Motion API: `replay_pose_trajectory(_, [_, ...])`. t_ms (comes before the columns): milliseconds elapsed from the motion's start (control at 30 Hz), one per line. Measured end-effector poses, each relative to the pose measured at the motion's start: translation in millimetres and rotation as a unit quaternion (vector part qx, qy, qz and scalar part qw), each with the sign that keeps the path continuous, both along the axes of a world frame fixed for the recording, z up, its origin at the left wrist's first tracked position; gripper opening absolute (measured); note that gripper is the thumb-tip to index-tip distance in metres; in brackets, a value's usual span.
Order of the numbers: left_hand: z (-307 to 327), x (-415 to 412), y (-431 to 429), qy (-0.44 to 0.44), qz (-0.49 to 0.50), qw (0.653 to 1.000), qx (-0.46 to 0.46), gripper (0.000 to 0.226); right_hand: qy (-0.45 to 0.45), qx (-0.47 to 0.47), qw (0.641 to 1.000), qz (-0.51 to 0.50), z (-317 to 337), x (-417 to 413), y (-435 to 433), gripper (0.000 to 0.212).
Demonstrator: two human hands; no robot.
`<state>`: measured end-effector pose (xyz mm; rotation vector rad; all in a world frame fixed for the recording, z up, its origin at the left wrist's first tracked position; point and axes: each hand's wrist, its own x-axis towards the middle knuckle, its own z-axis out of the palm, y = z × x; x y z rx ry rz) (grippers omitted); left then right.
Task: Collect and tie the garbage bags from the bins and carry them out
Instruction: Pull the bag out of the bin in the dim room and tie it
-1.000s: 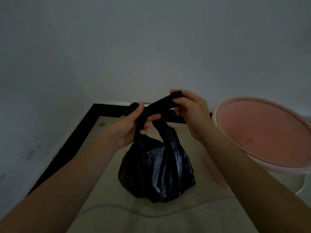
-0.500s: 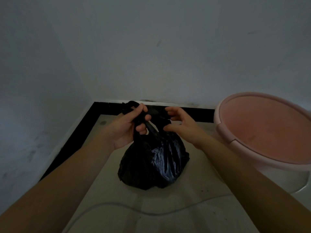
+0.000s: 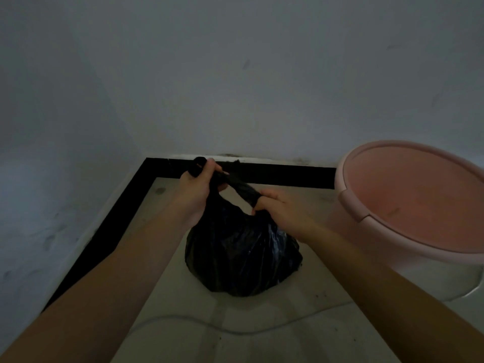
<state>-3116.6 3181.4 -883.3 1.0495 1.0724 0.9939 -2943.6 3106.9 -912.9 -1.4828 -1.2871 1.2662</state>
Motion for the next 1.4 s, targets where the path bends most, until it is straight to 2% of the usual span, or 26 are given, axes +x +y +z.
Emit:
replay_pose_trajectory(67, [3, -1, 1, -0.106, -0.013, 0.992, -0.062, 0.037, -0.025, -0.025, 0.999, 0.04, -2, 0, -2, 0.021])
replay_pose_trajectory(133, [7, -1, -2, -0.169, -0.033, 0.978, -0.115, 0.041, -0.04, -0.036, 0.997, 0.064, -1, 1, -1, 0.033])
replay_pose_trajectory(233, [11, 0, -7, -0.169, -0.052, 0.975, -0.133, 0.043, 0.107, -0.06, 0.992, 0.014, 5, -2, -1, 0.043])
replay_pose_trajectory(300, [12, 2, -10, -0.151, -0.069, 0.978, -0.129, 0.043, 0.131, -0.013, 0.99, -0.041, 10, -3, 5, 0.057])
replay_pose_trajectory(333, [12, 4, -12, -0.144, -0.077, 0.978, -0.129, 0.044, 0.142, 0.012, 0.988, -0.064, 13, -4, 9, 0.054])
replay_pose_trajectory(433, [10, 12, -19, -0.161, -0.075, 0.975, -0.136, 0.047, 0.158, 0.047, 0.976, -0.141, 17, -7, 18, 0.024])
replay_pose_trajectory(533, [-3, 22, -15, -0.209, 0.022, 0.965, -0.157, 0.054, 0.129, 0.032, 0.97, -0.205, -2, -4, 24, 0.03])
replay_pose_trajectory(633, [-36, 1, -7, -0.132, 0.148, 0.963, -0.185, 0.054, -0.002, -0.019, 0.973, -0.23, -37, 20, 15, 0.04])
replay_pose_trajectory(733, [-76, -53, -2, -0.007, 0.273, 0.937, -0.217, 0.035, -0.086, -0.08, 0.939, -0.323, -65, 60, -1, 0.046])
replay_pose_trajectory(833, [-88, -76, -6, 0.07, 0.32, 0.922, -0.205, 0.039, -0.096, -0.096, 0.938, -0.319, -88, 62, -13, 0.044])
replay_pose_trajectory(900, [-88, -69, -8, 0.077, 0.303, 0.934, -0.174, 0.049, -0.037, -0.091, 0.934, -0.343, -93, 52, -13, 0.039])
replay_pose_trajectory(967, [-89, -62, -10, 0.069, 0.268, 0.946, -0.167, 0.059, 0.07, -0.088, 0.927, -0.357, -87, 47, -8, 0.03])
replay_pose_trajectory(1067, [-100, -60, -12, 0.057, 0.202, 0.958, -0.197, 0.071, 0.191, -0.127, 0.923, -0.309, -77, 44, -3, 0.033])
replay_pose_trajectory(1167, [-115, -50, -25, 0.125, 0.125, 0.961, -0.213, 0.081, 0.138, -0.199, 0.944, -0.224, -79, 41, -7, 0.071])
replay_pose_trajectory(1233, [-123, -37, -32, 0.146, 0.092, 0.968, -0.181, 0.084, 0.115, -0.234, 0.952, -0.16, -81, 34, -12, 0.074])
replay_pose_trajectory(1267, [-124, -30, -36, 0.172, 0.077, 0.972, -0.139, 0.082, 0.115, -0.244, 0.953, -0.14, -79, 28, -15, 0.068])
replay_pose_trajectory(1300, [-127, -25, -40, 0.226, 0.056, 0.97, -0.076, 0.078, 0.084, -0.246, 0.957, -0.129, -82, 24, -16, 0.079])
replay_pose_trajectory(1367, [-132, -16, -43, 0.33, 0.028, 0.942, 0.062, 0.065, -0.019, -0.198, 0.971, -0.131, -100, 21, -13, 0.093])
replay_pose_trajectory(1400, [-134, -13, -42, 0.358, 0.027, 0.925, 0.125, 0.053, -0.065, -0.149, 0.976, -0.142, -107, 21, -10, 0.087])
